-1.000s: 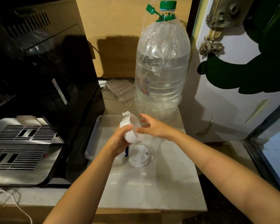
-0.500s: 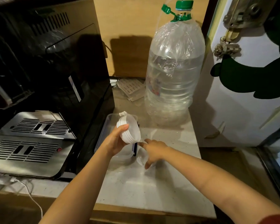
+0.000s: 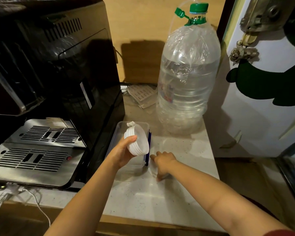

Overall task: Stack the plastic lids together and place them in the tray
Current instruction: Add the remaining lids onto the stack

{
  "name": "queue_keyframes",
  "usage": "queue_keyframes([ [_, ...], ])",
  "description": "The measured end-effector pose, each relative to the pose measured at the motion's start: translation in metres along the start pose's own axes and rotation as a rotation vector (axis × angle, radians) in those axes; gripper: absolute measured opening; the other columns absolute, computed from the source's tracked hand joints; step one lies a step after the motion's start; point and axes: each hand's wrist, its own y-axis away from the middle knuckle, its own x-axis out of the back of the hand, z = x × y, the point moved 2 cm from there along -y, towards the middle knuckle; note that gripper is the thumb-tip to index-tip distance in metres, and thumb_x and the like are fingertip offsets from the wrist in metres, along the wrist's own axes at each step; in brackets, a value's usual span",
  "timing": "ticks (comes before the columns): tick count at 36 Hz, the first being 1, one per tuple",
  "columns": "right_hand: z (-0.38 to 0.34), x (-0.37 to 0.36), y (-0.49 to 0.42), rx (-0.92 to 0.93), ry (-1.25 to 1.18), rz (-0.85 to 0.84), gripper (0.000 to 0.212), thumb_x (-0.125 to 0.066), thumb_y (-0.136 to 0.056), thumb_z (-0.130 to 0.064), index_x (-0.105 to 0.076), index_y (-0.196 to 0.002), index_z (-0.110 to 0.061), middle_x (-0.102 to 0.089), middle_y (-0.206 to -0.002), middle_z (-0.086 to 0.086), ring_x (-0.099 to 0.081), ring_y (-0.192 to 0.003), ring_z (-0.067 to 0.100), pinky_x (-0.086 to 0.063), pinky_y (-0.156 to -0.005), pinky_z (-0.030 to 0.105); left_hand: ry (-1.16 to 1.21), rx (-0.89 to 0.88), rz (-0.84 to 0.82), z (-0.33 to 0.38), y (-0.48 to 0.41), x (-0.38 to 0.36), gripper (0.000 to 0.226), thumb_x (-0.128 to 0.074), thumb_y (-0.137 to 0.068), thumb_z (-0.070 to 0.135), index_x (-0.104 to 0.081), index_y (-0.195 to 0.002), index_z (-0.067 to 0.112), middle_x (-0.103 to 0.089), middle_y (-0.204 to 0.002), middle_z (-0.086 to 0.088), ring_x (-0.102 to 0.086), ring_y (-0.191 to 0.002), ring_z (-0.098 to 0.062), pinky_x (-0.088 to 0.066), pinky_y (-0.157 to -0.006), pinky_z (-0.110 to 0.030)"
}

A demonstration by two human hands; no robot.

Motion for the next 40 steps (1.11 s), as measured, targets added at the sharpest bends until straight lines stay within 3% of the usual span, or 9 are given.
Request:
queue_keyframes([
  [4,-0.001,-0.002,-0.003,-0.006,-0.002,0.008,0.096,-0.075,-0.070,-0.042,-0.021,-0.146,-0.020,-0.042,-0.136,0.012,-0.047,-0.119,0.032,-0.042,-0.095,0.039,0.009,-0.002,-0.012,0.003,0.001,-0.001,0.110,-0.085,-0.024,0.049,-0.043,-0.122,0.019,-0.054,-0.103,-0.004,-0.054,-0.093,-0.019,-0.056,-0.059,-0.024],
  [8,0.003,-0.003,-0.003,-0.011,-0.027,0.034,0.090,-0.072,-0.072,-0.036,-0.022,-0.145,-0.020,-0.043,-0.136,0.013,-0.047,-0.119,0.033,-0.041,-0.096,0.039,0.027,-0.002,-0.003,0.001,-0.001,0.001,0.074,-0.066,-0.045,0.039,-0.046,-0.114,0.023,-0.053,-0.102,-0.004,-0.054,-0.092,-0.018,-0.056,-0.058,-0.024],
  [15,0.021,0.005,0.004,-0.034,-0.129,0.078,0.091,-0.070,-0.072,-0.040,-0.019,-0.146,-0.027,-0.039,-0.138,0.014,-0.043,-0.122,0.035,-0.038,-0.098,0.042,0.038,-0.007,-0.006,0.001,-0.003,0.004,0.064,-0.066,-0.045,0.038,-0.048,-0.106,0.028,-0.053,-0.101,-0.004,-0.054,-0.092,-0.018,-0.057,-0.059,-0.025],
  [18,0.035,0.016,0.010,-0.046,-0.204,0.117,0.093,-0.070,-0.070,-0.041,-0.017,-0.146,-0.035,-0.038,-0.139,0.014,-0.041,-0.123,0.034,-0.038,-0.098,0.043,0.056,-0.002,-0.005,-0.001,-0.005,0.006,0.081,-0.075,-0.039,0.035,-0.047,-0.114,0.023,-0.053,-0.101,-0.004,-0.054,-0.093,-0.019,-0.057,-0.059,-0.026],
  [26,0.069,0.069,0.033,-0.067,-0.640,0.350,0.084,-0.070,-0.066,-0.034,-0.029,-0.138,-0.044,-0.038,-0.129,0.005,-0.050,-0.114,0.028,-0.051,-0.087,0.036,0.089,0.012,-0.035,-0.008,-0.013,-0.001,0.069,-0.073,-0.042,0.035,-0.050,-0.106,0.027,-0.054,-0.103,-0.004,-0.055,-0.094,-0.019,-0.058,-0.062,-0.027],
  [29,0.077,0.089,0.044,-0.019,-0.820,0.469,0.080,-0.074,-0.066,-0.029,-0.034,-0.135,-0.039,-0.037,-0.132,0.006,-0.052,-0.110,0.026,-0.049,-0.080,0.031,0.093,0.025,-0.034,-0.010,-0.016,-0.007,0.072,-0.066,-0.045,0.038,-0.048,-0.114,0.023,-0.056,-0.102,-0.003,-0.055,-0.093,-0.019,-0.056,-0.064,-0.028],
  [34,0.076,0.111,0.061,0.101,-1.146,0.616,0.075,-0.079,-0.067,-0.021,-0.033,-0.127,-0.028,-0.040,-0.126,0.004,-0.047,-0.112,0.024,-0.046,-0.090,0.037,0.100,0.050,-0.042,-0.012,-0.023,-0.014,0.091,-0.072,-0.045,0.037,-0.040,-0.128,0.019,-0.056,-0.110,-0.006,-0.055,-0.099,-0.021,-0.055,-0.069,-0.032],
  [37,0.075,0.115,0.068,0.137,-1.318,0.646,0.071,-0.079,-0.070,-0.019,-0.027,-0.119,-0.025,-0.035,-0.120,0.003,-0.046,-0.108,0.021,-0.045,-0.091,0.033,0.112,0.049,-0.046,-0.011,-0.027,-0.018,0.113,-0.086,-0.030,0.044,-0.041,-0.130,0.018,-0.056,-0.114,-0.009,-0.056,-0.101,-0.024,-0.050,-0.076,-0.036],
  [40,0.074,0.112,0.069,0.102,-1.462,0.703,0.074,-0.080,-0.064,-0.023,-0.023,-0.111,-0.023,-0.039,-0.119,0.007,-0.048,-0.106,0.020,-0.046,-0.092,0.034,0.136,0.035,-0.046,-0.009,-0.029,-0.023,0.116,-0.087,-0.024,0.048,-0.044,-0.127,0.016,-0.057,-0.108,-0.009,-0.056,-0.096,-0.024,-0.048,-0.077,-0.038],
])
